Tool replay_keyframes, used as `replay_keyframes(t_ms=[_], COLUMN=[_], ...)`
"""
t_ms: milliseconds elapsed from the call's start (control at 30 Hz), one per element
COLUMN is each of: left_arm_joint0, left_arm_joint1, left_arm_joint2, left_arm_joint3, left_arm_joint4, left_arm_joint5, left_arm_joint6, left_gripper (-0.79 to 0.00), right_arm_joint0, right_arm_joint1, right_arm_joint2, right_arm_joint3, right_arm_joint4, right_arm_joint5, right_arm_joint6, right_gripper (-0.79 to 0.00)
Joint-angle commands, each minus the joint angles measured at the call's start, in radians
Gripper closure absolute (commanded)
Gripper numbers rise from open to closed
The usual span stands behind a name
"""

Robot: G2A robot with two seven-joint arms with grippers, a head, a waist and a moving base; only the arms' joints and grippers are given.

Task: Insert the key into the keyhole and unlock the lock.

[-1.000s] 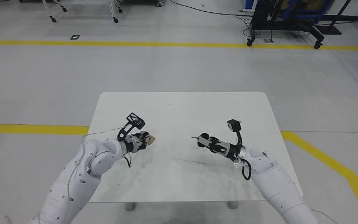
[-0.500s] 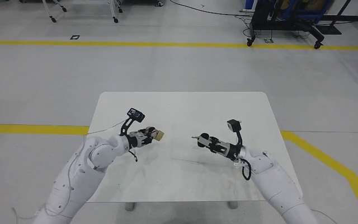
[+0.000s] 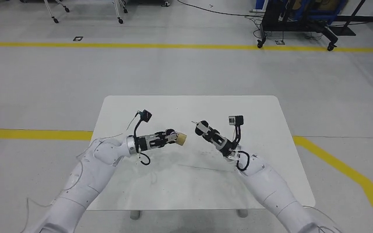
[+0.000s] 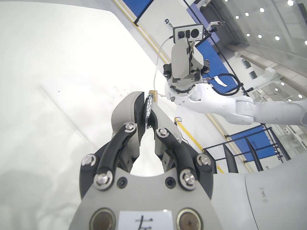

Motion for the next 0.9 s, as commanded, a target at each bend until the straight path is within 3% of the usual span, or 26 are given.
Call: replay_keyframes(t_ms=[0, 200, 600, 867], left_arm_joint0=[-0.023, -0.063, -0.091, -0.112], left_arm_joint1=[-0.008, -0.023, -0.014, -0.013], left_arm_joint2=[0.019, 0.054, 0.096, 0.123], left_arm_joint3=[0.042, 0.118, 0.142, 0.153], left_arm_joint4=[-0.052, -0.162, -0.212, -0.272], left_arm_joint5=[-0.037, -0.092, -0.1, -0.066], left_arm_joint6=[-0.038, -0.093, -0.085, -0.119], left_gripper=[0.0, 0.0, 0.0, 0.0], right_arm_joint0=[0.016, 0.067, 0.122, 0.119], right_arm_joint1=[-0.01, -0.038, -0.075, -0.075], right_arm_joint2=[-0.012, -0.047, -0.096, -0.114], right_arm_joint3=[0.028, 0.113, 0.199, 0.193], right_arm_joint4=[0.029, 0.069, 0.052, 0.053], right_arm_joint5=[-0.011, -0.02, -0.022, -0.043], right_arm_joint6=[-0.006, -0.004, 0.052, 0.186], right_gripper=[0.0, 0.0, 0.0, 0.0])
